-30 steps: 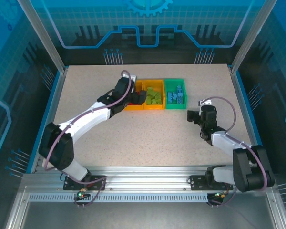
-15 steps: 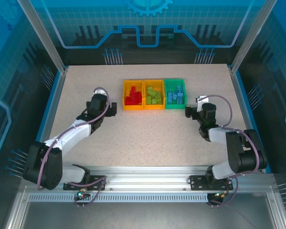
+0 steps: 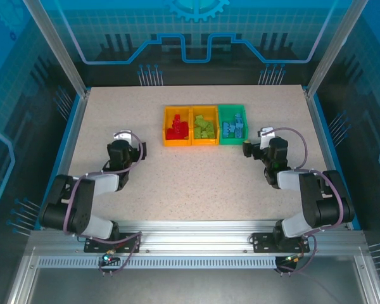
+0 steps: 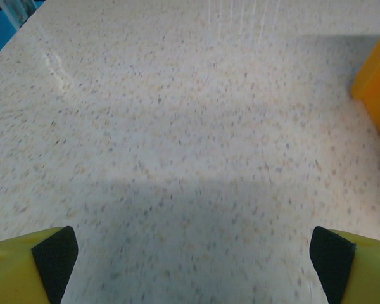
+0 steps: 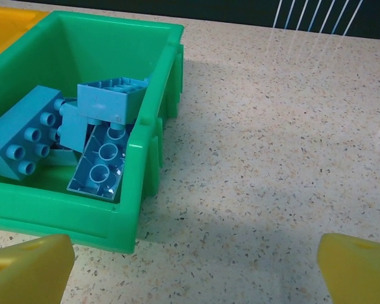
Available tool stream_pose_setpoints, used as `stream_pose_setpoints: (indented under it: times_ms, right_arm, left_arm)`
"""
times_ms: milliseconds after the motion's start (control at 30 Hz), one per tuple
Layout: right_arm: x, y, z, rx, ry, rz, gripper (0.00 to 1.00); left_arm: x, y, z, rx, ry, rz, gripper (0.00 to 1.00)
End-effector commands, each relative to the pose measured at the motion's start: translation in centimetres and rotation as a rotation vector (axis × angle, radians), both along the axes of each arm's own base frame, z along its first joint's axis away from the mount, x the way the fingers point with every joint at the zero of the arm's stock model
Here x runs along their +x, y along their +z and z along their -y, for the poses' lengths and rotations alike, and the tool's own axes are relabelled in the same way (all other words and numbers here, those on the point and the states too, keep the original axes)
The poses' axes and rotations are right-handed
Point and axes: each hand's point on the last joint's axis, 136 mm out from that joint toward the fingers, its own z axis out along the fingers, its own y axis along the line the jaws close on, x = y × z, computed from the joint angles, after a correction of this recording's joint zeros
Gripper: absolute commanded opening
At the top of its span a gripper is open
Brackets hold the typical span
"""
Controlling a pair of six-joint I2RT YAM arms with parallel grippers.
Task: Sort the legos into containers by color
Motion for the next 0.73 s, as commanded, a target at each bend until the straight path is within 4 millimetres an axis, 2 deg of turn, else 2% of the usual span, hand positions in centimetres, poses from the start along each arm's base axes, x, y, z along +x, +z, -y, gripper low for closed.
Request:
stream_pose_setpoints:
  times_ms: [0, 67, 133, 300, 700]
  right_arm:
    - [0.1, 0.0, 0.5, -0.005, -0.001, 0.016, 1.00]
    - [0.1, 0.0, 0.5, -0.006, -0.001, 0.016, 1.00]
    - [0.1, 0.1, 0.4, -0.005, 0.001, 0.017, 1.00]
    - [0.1, 0.1, 0.5, -0.005, 0.000, 0.017, 1.00]
    - [0.1, 0.0, 0.5, -0.004, 0.000, 0.015, 1.00]
  left_arm:
    - [0.5, 1.4, -0.9, -0.089, -0.021, 0.176, 0.99]
    - [-0.1, 1.5, -1.7, -0.090, 0.024, 0.191, 0.99]
    - [0.1, 1.3, -1.8, -0.082, 0.033, 0.174, 0.99]
    - [1.0, 1.1, -0.1, -0.075, -0.059, 0.133, 0.99]
    - [1.0, 1.0, 0.0, -0.077, -0.066, 0.128, 0.99]
